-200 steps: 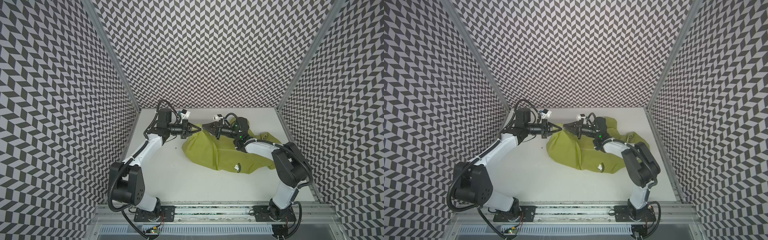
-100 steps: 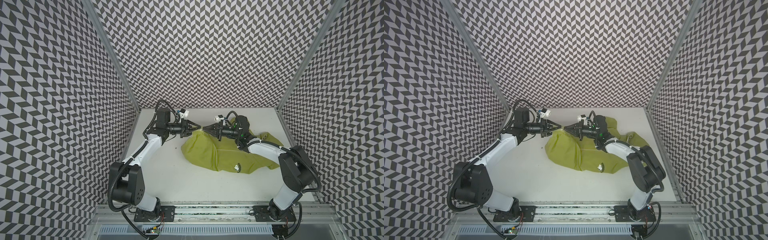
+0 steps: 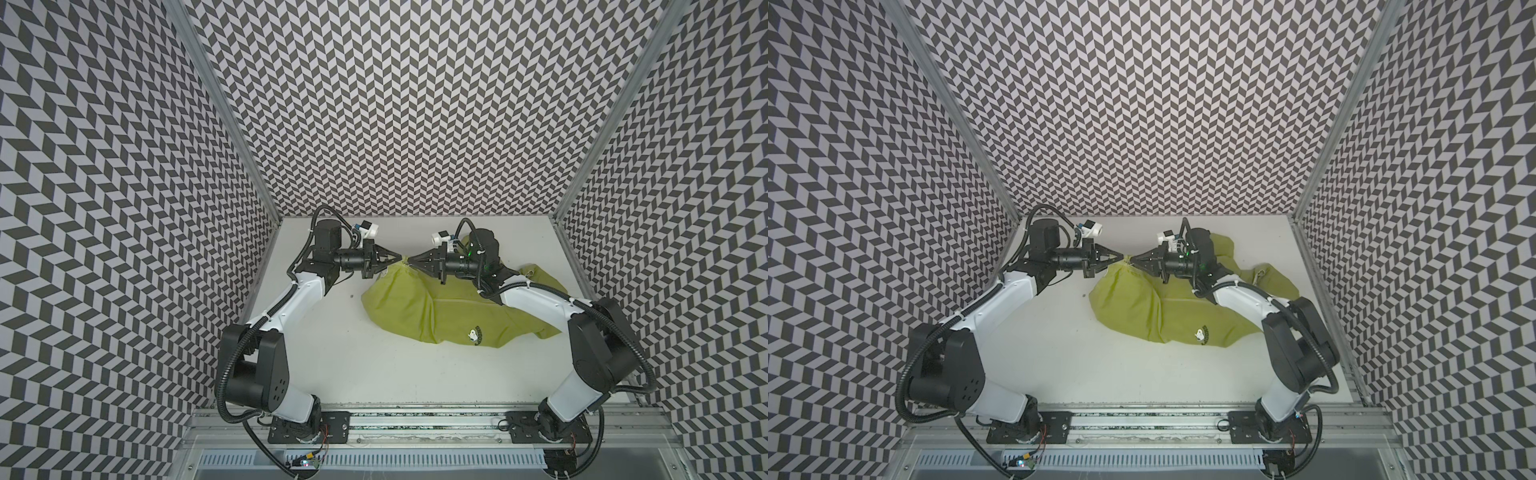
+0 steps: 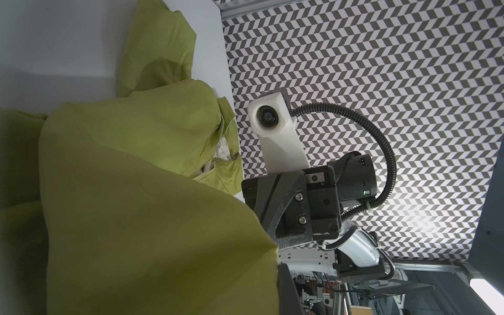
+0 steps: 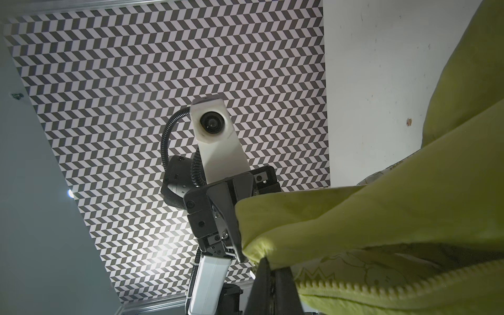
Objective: Zip up the jacket
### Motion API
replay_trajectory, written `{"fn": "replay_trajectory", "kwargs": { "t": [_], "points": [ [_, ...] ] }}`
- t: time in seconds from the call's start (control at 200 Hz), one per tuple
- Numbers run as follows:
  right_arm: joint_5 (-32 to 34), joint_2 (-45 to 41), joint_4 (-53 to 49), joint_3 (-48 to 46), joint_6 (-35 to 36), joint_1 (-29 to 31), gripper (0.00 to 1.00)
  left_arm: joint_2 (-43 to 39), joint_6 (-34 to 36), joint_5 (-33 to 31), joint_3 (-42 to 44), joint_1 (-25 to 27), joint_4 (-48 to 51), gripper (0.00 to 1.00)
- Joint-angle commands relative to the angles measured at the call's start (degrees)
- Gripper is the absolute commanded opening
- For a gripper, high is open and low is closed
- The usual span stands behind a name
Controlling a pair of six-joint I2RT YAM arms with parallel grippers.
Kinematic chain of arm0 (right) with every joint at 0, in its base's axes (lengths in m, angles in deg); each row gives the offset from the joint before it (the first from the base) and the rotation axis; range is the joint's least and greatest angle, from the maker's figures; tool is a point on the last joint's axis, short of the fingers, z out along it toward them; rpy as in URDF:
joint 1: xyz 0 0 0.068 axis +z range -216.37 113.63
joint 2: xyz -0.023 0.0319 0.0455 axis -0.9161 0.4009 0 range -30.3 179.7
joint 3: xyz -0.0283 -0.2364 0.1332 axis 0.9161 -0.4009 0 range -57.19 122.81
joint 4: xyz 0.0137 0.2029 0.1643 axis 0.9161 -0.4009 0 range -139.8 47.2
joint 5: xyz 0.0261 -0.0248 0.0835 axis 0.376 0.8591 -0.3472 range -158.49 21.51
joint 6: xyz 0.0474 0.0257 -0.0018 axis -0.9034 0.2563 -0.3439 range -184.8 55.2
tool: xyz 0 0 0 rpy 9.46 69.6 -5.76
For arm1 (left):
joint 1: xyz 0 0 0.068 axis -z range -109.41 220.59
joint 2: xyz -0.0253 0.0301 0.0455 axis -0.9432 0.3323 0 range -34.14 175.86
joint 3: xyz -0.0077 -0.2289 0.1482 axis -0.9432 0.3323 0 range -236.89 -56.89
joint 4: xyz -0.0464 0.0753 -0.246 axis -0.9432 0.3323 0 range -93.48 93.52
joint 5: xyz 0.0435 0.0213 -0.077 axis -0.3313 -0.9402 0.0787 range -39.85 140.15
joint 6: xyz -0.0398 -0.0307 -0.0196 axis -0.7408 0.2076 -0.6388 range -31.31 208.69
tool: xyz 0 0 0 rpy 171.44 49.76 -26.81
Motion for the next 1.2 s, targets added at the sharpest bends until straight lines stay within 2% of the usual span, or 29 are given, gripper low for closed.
{"fn": "replay_trajectory", "kwargs": {
  "t": [0.0, 0.145, 0.27, 0.436, 0.596, 0.711, 0.861, 1.197],
  "points": [
    [1.5, -2.1, 1.3, 0.8, 0.7, 0.6, 0.00, -2.3, -0.7, 2.0, 0.7, 0.5, -2.1, 0.04],
    [2.0, -1.5, 2.2, 1.0, -0.2, 0.8, 0.00, -2.5, -0.2, 2.1, 1.0, 0.5, -0.2, 0.17],
    [2.5, -1.7, 2.0, 1.0, 0.0, 1.1, 0.00, -2.6, 0.3, 2.4, 1.3, 0.5, 0.7, 0.20],
    [3.0, -2.1, 1.6, 0.8, 0.2, 1.2, 0.00, -2.6, 1.1, 3.4, 1.3, 0.5, 2.2, 0.14],
    [3.6, -2.3, 1.4, 0.5, 0.4, 1.5, 0.00, -2.7, 1.2, 4.1, 1.2, 0.5, 2.5, 0.16],
    [3.7, -2.5, 1.3, 0.4, 0.5, 1.6, 0.00, -2.7, 1.3, 4.4, 1.0, 0.4, 2.9, 0.00],
    [3.3, -2.9, 0.8, -0.5, 1.1, 1.5, 0.00, -3.0, 2.2, 1.6, 0.4, -1.2, 5.3, 0.00],
    [4.4, -3.9, -2.4, -3.3, 4.1, 1.5, 0.00, -5.5, -1.5, -0.1, 2.9, -5.3, -0.1, 0.00]
  ]
}}
